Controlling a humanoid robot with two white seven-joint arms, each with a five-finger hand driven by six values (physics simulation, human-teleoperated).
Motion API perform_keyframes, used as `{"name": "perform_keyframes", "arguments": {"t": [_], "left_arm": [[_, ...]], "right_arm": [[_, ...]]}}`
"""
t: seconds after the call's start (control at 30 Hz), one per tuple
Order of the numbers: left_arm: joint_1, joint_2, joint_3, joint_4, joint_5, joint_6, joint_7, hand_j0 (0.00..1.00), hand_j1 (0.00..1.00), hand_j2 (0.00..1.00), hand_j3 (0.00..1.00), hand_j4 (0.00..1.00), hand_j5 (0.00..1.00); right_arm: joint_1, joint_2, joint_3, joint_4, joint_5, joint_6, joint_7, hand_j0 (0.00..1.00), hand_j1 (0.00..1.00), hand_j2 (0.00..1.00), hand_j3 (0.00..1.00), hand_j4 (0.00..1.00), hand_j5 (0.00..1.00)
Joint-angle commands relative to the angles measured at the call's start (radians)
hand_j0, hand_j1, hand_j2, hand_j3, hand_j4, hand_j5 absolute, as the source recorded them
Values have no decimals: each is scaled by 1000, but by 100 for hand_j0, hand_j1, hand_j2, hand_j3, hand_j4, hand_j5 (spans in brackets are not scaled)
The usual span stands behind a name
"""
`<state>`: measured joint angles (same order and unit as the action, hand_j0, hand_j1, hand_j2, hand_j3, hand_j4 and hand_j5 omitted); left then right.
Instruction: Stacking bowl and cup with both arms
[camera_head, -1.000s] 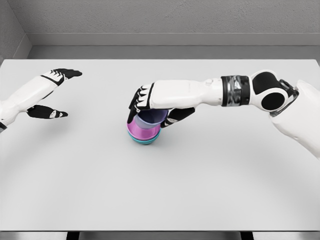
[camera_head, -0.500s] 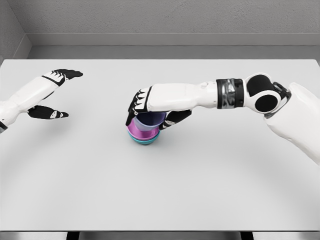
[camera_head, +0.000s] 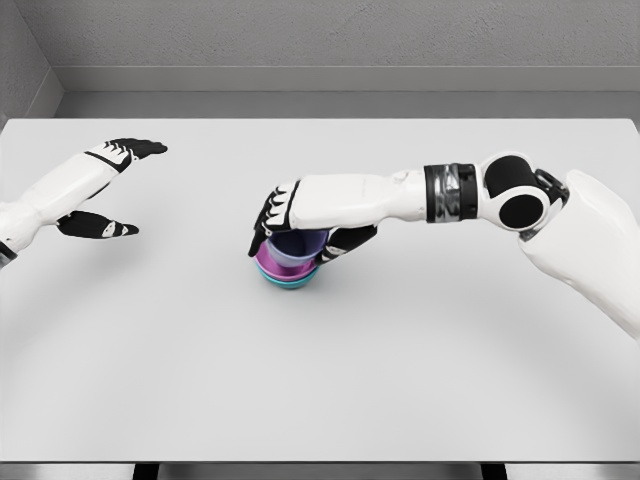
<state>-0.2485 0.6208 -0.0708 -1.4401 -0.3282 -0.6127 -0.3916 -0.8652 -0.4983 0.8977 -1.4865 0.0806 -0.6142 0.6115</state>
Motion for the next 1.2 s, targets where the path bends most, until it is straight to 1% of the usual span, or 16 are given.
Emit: {"name": "perform_keyframes", "arguments": {"t": [0.0, 0.07, 0.1, 0.2, 0.53, 0.63, 0.7, 0.73, 0.77, 0.8, 0.83, 0.87, 0.93, 0.97, 1.17], "left_arm": [[0, 0, 0, 0, 8, 2, 0, 100, 100, 100, 100, 100, 100], [0, 0, 0, 0, 8, 2, 0, 100, 100, 100, 100, 100, 100], [0, 0, 0, 0, 8, 2, -4, 100, 100, 100, 100, 100, 100], [-2, -1, 0, 0, 8, 2, -6, 100, 100, 100, 100, 100, 100], [-2, -1, 0, 0, 8, 2, -6, 100, 100, 100, 100, 100, 100], [-2, -1, 0, 0, 8, 2, -6, 100, 100, 100, 100, 100, 100], [-2, -1, 0, -2, 8, 2, -6, 100, 100, 100, 100, 100, 100], [-2, -3, 0, -2, 8, 2, -6, 100, 100, 100, 100, 100, 100], [0, -7, 0, -5, 8, 2, -6, 100, 100, 100, 100, 100, 100], [0, -7, 0, -5, 8, 2, -6, 100, 100, 100, 100, 100, 100], [0, -7, 0, -5, 8, 2, -6, 100, 100, 100, 100, 100, 100], [0, -7, 0, -5, 8, 2, -6, 100, 100, 100, 100, 100, 100], [0, -7, 0, -2, 8, 2, -6, 100, 100, 100, 100, 100, 100], [0, -7, 0, -2, 8, 2, -6, 100, 100, 100, 100, 100, 100], [0, -7, 0, -2, 8, 2, -6, 100, 100, 100, 100, 100, 100]], "right_arm": [[0, 0, 0, 2, -1, 3, -1, 82, 82, 82, 82, 82, 82], [0, 1, 0, 2, -1, 3, -1, 91, 91, 91, 91, 91, 91], [2, 6, 0, 2, -1, 3, -1, 99, 99, 99, 99, 99, 99], [2, 6, 0, 0, -2, 3, -1, 100, 100, 100, 100, 100, 100], [-6, -3, -13, -6, -10, 3, -1, 100, 100, 100, 100, 100, 100], [-12, -51, -25, -11, -19, 3, -1, 100, 100, 100, 100, 100, 100], [2, -117, -137, -8, -27, 3, -1, 100, 100, 100, 100, 100, 100], [2, -163, -157, 0, -41, 3, -1, 100, 100, 100, 100, 100, 100], [2, -207, -157, 18, -47, 3, -1, 100, 100, 100, 100, 100, 100], [5, -264, -157, 60, -56, 3, -1, 100, 100, 100, 100, 100, 100], [9, -299, -158, 98, -82, 3, -1, 100, 100, 100, 100, 100, 100], [12, -318, -158, 133, -94, 3, -1, 100, 100, 100, 100, 100, 100], [15, -319, -166, 172, -94, 3, -1, 100, 100, 100, 100, 100, 100], [28, -325, -180, 189, -94, 3, -1, 100, 100, 100, 100, 100, 100], [31, -330, -184, 190, -94, 3, -1, 100, 100, 100, 100, 100, 100]]}}
